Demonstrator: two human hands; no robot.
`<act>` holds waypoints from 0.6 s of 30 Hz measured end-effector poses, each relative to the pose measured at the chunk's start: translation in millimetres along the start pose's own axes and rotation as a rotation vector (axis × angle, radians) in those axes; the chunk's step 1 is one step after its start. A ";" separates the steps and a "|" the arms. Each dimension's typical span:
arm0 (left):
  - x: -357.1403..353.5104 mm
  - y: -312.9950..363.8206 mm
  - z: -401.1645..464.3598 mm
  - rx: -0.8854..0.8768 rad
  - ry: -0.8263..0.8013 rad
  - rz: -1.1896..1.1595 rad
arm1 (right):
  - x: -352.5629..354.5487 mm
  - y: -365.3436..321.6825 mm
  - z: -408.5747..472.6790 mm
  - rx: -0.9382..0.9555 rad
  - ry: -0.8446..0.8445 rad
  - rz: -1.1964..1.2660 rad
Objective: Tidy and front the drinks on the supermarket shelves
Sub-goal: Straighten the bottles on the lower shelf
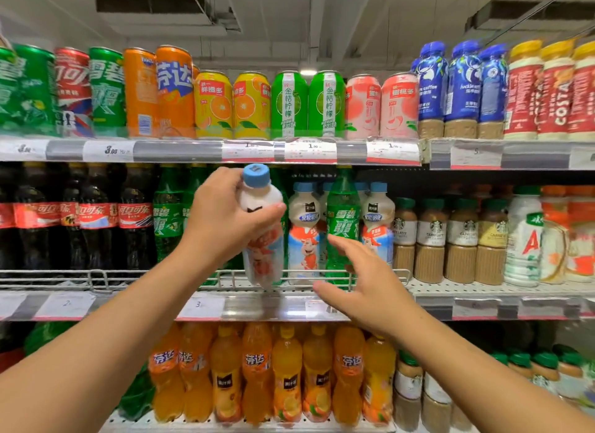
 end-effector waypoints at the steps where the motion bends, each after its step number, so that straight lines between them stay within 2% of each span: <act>1: -6.9 10.3 -2.3 0.026 -0.052 -0.038 | 3.3 -9.1 -0.1 0.007 -0.002 0.063; 5: -48.6 40.2 -24.2 0.131 -0.256 -0.206 | 7.5 -16.3 -10.2 -0.028 -0.043 0.230; 8: -75.2 49.0 -38.6 0.157 -0.275 -0.239 | 8.9 2.5 -25.3 -0.133 -0.021 0.343; 14: -123.1 64.6 -56.9 0.138 -0.350 -0.221 | 13.9 44.3 -45.7 -0.281 0.101 0.322; 18: -144.3 70.3 -60.5 0.148 -0.426 -0.212 | 24.6 61.5 -52.7 -0.302 0.143 0.327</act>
Point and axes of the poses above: each hand's wrist, its own z-axis towards the middle knuckle, its own x-axis out of the back of the hand, y = z × x, the point moved 5 cm from there along z, towards the middle knuckle, and after that the axes turned 5 degrees about -z, right-handed, at the moved point
